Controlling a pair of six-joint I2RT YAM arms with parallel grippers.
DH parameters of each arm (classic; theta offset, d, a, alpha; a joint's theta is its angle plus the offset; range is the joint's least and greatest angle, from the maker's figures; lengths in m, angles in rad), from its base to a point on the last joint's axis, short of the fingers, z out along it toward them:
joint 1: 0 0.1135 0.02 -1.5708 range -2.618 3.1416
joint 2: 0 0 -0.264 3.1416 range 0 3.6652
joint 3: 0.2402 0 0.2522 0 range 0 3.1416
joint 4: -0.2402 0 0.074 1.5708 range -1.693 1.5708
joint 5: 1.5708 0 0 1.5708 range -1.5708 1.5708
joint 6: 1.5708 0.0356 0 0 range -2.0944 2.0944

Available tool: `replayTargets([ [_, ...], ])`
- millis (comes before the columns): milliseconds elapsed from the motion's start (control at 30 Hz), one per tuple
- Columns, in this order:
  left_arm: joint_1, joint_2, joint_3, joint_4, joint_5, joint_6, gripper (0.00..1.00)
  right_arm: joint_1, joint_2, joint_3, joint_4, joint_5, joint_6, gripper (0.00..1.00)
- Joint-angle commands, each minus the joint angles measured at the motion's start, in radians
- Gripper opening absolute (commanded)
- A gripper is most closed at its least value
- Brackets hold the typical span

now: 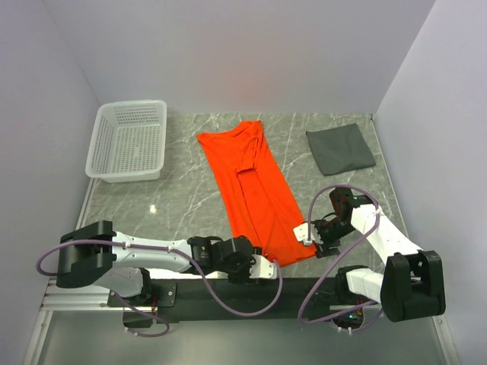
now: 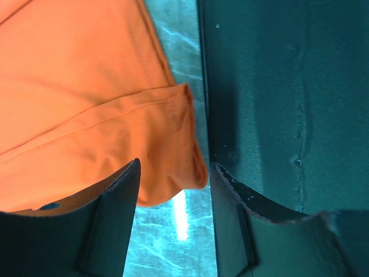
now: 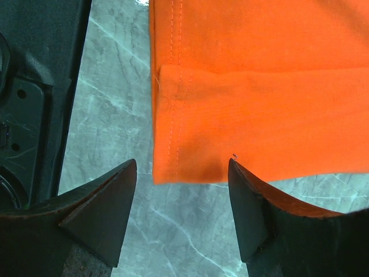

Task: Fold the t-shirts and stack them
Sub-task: Fold the tshirt

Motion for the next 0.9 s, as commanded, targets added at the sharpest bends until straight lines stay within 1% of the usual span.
replayTargets([
  [0, -0.019, 0.017, 0.014, 0.002, 0.017, 0.019, 0.57, 0.006, -0.019, 0.011, -0.014, -0.002, -0.013, 0.71],
  [167, -0.021, 0.112, 0.047, -0.004, -0.017, 0.016, 0.56, 0.007, -0.014, 0.014, -0.014, -0.010, -0.008, 0.71],
  [333, -0.021, 0.169, 0.053, 0.000, -0.058, 0.017, 0.53, 0.007, -0.025, 0.011, -0.012, 0.004, -0.007, 0.71],
  [433, -0.021, 0.183, 0.056, -0.004, -0.064, 0.014, 0.44, 0.007, -0.025, 0.005, -0.012, 0.018, -0.013, 0.71],
  [467, -0.021, 0.187, 0.057, -0.007, -0.064, 0.016, 0.37, 0.007, -0.025, 0.003, -0.008, 0.019, -0.013, 0.71],
  [533, -0.021, 0.186, 0.057, -0.016, -0.064, 0.019, 0.30, 0.009, -0.026, 0.003, -0.008, 0.022, -0.016, 0.71],
  [567, -0.021, 0.181, 0.059, -0.015, -0.064, 0.019, 0.23, 0.007, -0.025, 0.002, -0.008, 0.022, -0.018, 0.71],
  [633, -0.021, 0.174, 0.051, -0.015, -0.064, 0.017, 0.16, 0.009, -0.023, 0.000, -0.005, 0.025, -0.019, 0.71],
  [667, -0.021, 0.169, 0.050, -0.010, -0.063, 0.017, 0.09, 0.009, -0.020, -0.001, -0.003, 0.025, -0.021, 0.71],
  [733, -0.021, 0.160, 0.045, -0.004, -0.064, 0.016, 0.01, 0.009, -0.013, -0.001, -0.002, 0.027, -0.024, 0.71],
  [867, -0.018, 0.137, 0.036, 0.011, -0.064, 0.009, 0.01, 0.009, -0.015, 0.012, -0.035, 0.013, -0.041, 0.67],
])
